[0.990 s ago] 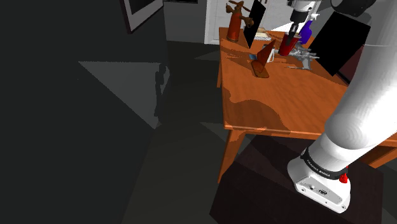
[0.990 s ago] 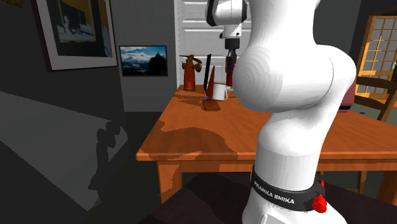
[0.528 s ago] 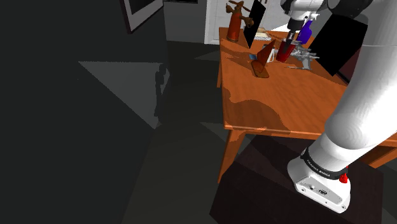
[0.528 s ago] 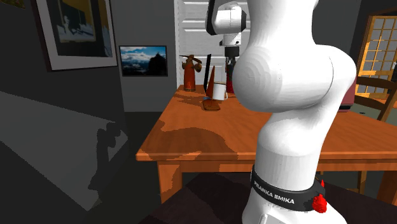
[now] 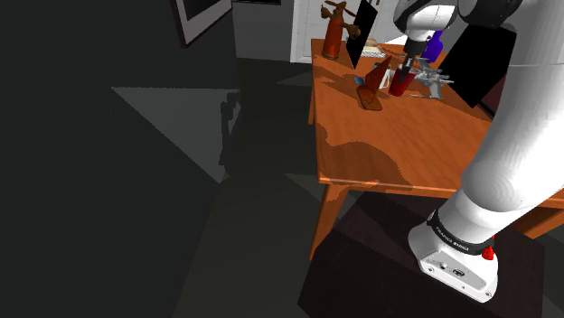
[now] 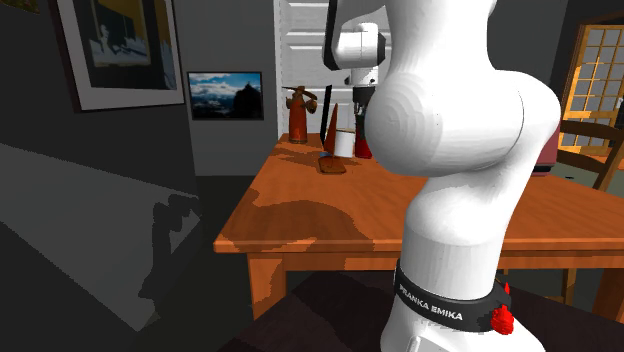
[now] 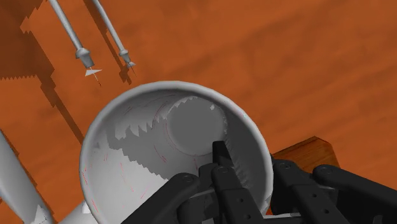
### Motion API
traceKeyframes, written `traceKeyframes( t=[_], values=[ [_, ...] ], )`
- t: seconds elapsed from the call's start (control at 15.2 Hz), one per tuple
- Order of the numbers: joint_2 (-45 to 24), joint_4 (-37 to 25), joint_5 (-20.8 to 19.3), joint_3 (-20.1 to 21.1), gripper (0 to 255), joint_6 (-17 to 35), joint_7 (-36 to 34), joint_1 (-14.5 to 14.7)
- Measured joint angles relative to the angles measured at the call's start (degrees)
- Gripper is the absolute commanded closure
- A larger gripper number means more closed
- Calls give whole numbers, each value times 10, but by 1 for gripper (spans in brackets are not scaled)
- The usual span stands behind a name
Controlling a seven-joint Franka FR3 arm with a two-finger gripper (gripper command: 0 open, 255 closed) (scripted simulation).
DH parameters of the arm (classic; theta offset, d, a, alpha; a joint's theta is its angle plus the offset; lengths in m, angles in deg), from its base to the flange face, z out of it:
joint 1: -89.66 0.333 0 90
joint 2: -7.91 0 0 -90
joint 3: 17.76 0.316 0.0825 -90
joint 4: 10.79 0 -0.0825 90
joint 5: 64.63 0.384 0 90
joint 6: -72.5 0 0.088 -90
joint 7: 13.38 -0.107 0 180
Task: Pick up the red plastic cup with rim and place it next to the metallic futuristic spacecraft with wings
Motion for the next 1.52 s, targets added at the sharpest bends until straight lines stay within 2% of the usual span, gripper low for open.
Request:
traceKeyframes(
  t=[0.2, 0.59, 0.66, 1.06, 1.52],
  values=[
    [-7, 11, 6, 3, 255, 17, 3, -1],
    [-10, 11, 8, 4, 255, 20, 4, -2],
    [-10, 11, 8, 4, 0, 20, 4, -2],
    [-10, 11, 8, 4, 0, 20, 4, -2],
    [22, -18, -15, -7, 0, -36, -10, 7]
  ],
)
